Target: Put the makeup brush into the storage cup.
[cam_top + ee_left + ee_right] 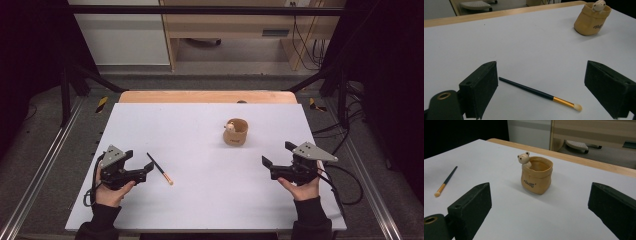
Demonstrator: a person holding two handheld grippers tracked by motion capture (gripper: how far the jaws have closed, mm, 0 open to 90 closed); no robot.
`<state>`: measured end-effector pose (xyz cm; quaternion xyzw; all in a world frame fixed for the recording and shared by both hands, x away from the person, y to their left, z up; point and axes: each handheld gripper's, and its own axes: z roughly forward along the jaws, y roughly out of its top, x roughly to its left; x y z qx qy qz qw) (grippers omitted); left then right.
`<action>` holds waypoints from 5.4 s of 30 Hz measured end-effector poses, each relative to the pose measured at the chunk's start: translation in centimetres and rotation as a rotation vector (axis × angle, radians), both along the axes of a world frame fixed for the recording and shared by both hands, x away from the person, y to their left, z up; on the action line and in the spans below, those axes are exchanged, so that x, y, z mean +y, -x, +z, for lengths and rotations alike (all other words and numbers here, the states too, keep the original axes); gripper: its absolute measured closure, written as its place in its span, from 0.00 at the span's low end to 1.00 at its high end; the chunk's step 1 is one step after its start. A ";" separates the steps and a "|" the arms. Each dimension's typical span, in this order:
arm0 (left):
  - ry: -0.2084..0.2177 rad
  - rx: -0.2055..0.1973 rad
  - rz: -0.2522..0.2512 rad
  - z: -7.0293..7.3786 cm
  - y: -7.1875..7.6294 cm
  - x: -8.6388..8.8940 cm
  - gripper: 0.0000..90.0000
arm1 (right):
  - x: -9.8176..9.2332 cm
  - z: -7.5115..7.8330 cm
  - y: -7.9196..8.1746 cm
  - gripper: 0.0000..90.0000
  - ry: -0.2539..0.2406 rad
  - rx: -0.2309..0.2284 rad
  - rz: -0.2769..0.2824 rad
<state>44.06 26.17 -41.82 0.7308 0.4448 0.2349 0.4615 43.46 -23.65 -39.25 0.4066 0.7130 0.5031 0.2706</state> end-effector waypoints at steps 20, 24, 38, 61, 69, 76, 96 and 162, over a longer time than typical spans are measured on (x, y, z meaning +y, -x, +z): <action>-0.070 0.140 0.063 -3.0 -2.1 -2.4 0.20 | 0.5 -0.3 -0.2 0.06 0.015 0.025 0.007; -0.090 0.160 0.069 -3.5 -2.4 -2.9 0.21 | 0.5 -0.5 -0.2 0.06 0.021 0.030 0.011; -0.126 0.252 0.060 -5.2 -2.8 -3.9 0.35 | 0.8 -0.7 -0.3 0.06 0.023 0.040 0.015; -0.142 0.297 0.057 -5.4 -2.9 -4.1 0.64 | 0.9 -0.8 -0.4 0.05 0.034 0.048 0.020; -0.149 0.305 0.057 -5.3 -2.8 -3.7 0.75 | 0.9 -0.7 -0.3 0.05 0.030 0.049 0.019; -0.168 0.312 0.057 -5.2 -2.9 -3.4 0.85 | 0.9 -0.8 -0.4 0.05 0.037 0.050 0.022; -0.246 0.334 -0.014 -4.0 -3.5 -3.4 0.78 | 0.9 -0.8 -0.4 0.05 0.040 0.059 0.026; -0.395 0.380 -0.243 -0.1 -4.0 -5.2 0.92 | 1.0 -0.2 -0.2 0.07 0.057 0.073 0.073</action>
